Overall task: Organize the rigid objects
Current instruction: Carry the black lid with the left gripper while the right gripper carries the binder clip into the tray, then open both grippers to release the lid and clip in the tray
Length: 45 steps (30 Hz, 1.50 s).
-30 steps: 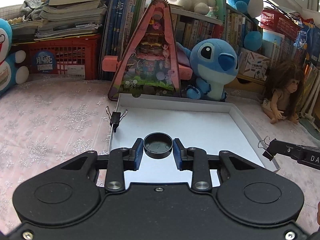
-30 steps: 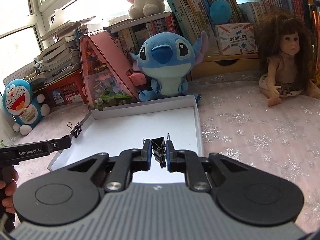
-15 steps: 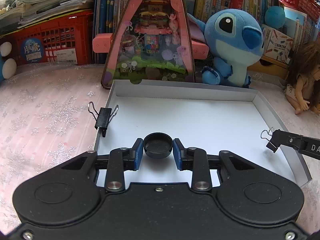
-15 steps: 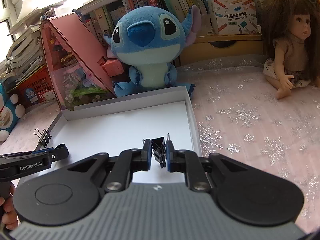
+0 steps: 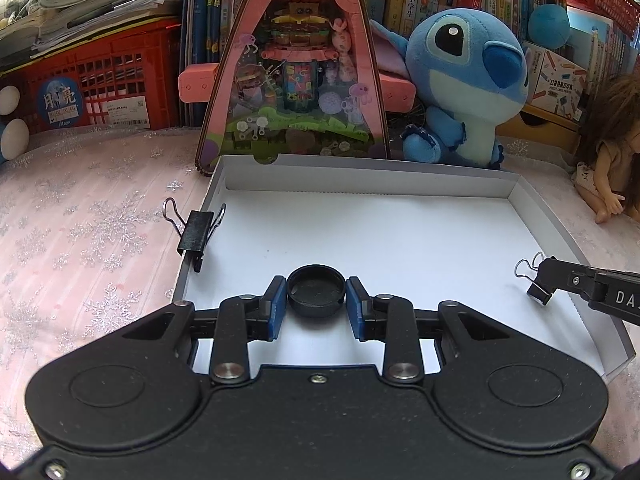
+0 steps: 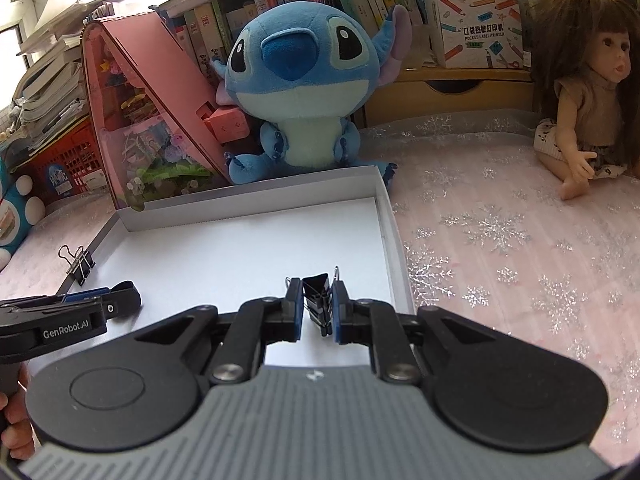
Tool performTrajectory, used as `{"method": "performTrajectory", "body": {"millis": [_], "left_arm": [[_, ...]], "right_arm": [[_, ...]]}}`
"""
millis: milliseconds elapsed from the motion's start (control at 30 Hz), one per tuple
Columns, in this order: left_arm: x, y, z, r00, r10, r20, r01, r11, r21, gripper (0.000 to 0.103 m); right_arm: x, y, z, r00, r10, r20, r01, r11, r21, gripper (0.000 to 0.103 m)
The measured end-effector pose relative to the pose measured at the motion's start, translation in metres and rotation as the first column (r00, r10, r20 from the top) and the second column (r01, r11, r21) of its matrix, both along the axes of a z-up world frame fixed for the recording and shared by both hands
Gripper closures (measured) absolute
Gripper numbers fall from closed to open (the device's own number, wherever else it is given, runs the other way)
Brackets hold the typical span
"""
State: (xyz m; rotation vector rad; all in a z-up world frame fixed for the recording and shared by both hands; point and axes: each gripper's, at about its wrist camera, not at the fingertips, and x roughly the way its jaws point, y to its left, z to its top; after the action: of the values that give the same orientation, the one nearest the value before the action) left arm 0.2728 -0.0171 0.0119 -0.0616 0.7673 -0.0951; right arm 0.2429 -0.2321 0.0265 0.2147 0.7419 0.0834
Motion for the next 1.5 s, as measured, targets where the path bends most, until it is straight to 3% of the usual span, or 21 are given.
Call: {"method": "performTrajectory", "body": {"millis": [100, 133, 500, 767, 1167, 1333, 1500], "left_arm": [[-0.003, 0.002, 0.004, 1.000, -0.011, -0.007, 0.011, 0.999, -0.036, 0.070], [-0.005, 0.003, 0.006, 1.000, -0.013, -0.002, 0.013, 0.999, -0.042, 0.064], [-0.051, 0.006, 0.034, 0.994, -0.070, 0.081, 0.074, 0.996, -0.050, 0.036], [-0.098, 0.010, 0.041, 0.987, -0.109, 0.122, 0.115, 0.993, -0.039, 0.032], [-0.171, 0.018, 0.025, 0.979, -0.131, 0.158, 0.138, 0.990, -0.034, 0.032], [-0.200, 0.027, 0.022, 0.971, -0.122, 0.206, 0.122, 0.992, 0.015, 0.033], [-0.221, 0.042, 0.019, 0.972, -0.113, 0.207, 0.110, 0.994, 0.024, 0.034]], "right_arm": [[-0.002, 0.001, 0.002, 1.000, 0.018, 0.004, -0.018, 1.000, 0.008, 0.073], [-0.003, 0.001, 0.003, 1.000, 0.017, 0.007, -0.017, 1.000, 0.008, 0.059], [-0.046, 0.000, 0.025, 0.993, 0.068, 0.100, -0.064, 0.997, -0.042, 0.037], [-0.090, 0.000, 0.033, 0.980, 0.133, 0.149, -0.126, 0.991, -0.056, 0.031], [-0.148, 0.003, 0.028, 0.962, 0.195, 0.191, -0.180, 0.979, -0.092, 0.027], [-0.172, 0.005, 0.021, 0.955, 0.208, 0.212, -0.176, 0.971, -0.160, 0.025], [-0.194, 0.006, 0.012, 0.952, 0.220, 0.211, -0.176, 0.962, -0.207, 0.025]]}}
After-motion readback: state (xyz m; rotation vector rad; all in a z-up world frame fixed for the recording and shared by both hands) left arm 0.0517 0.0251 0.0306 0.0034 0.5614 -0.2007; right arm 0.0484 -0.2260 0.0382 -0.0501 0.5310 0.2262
